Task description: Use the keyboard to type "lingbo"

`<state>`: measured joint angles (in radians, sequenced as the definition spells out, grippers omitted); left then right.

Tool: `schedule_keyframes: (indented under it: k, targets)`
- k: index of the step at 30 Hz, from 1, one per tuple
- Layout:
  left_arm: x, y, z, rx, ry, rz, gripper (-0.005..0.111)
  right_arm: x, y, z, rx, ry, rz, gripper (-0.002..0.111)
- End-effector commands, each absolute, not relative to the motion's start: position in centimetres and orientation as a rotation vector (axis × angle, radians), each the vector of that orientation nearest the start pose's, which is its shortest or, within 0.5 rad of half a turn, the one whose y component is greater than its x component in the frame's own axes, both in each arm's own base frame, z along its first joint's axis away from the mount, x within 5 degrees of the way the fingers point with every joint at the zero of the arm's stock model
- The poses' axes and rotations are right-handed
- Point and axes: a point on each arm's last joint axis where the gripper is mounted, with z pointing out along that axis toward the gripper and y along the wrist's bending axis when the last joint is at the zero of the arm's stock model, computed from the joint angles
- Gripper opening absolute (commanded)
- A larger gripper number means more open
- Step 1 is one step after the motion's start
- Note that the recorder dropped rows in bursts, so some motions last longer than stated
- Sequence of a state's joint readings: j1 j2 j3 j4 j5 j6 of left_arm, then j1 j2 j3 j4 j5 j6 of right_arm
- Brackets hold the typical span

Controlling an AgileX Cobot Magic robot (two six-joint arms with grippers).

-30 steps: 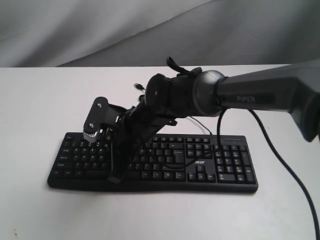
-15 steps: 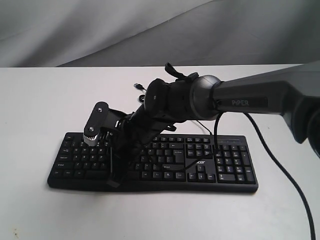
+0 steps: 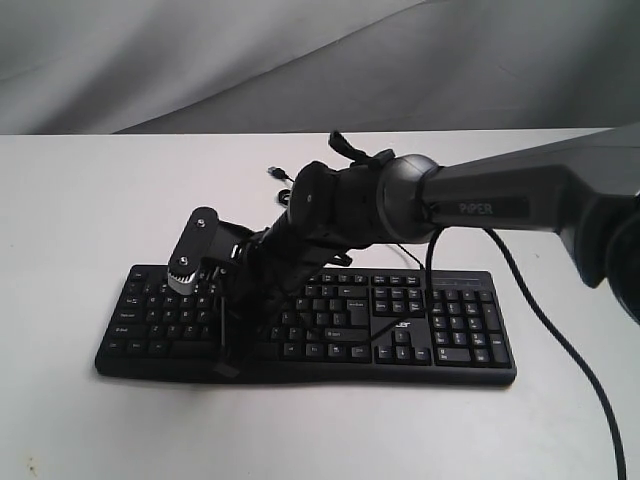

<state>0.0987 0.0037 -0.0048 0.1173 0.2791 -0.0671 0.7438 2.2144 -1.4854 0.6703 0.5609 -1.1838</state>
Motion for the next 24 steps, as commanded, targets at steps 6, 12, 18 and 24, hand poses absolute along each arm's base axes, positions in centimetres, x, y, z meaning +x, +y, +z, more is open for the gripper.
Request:
schedule_keyframes:
  k: [6,12,18,24]
  targets:
    - [5.4,0.8,18.9,-0.071,1.749,0.132,0.001,31.5,32.2,15.2,-1.757,1.944,0.44,0.0]
    - [5.4,0.8,18.9,-0.071,1.749,0.132,0.001,32.6,29.3,15.7,-1.736,2.011,0.39,0.0]
    - [5.4,0.8,18.9,-0.071,1.749,0.132,0.001,33.6,26.8,15.9,-1.654,2.07,0.375,0.0]
    - [5.4,0.8,18.9,-0.071,1.749,0.132,0.001,33.8,26.7,15.7,-1.641,2.079,0.382,0.0]
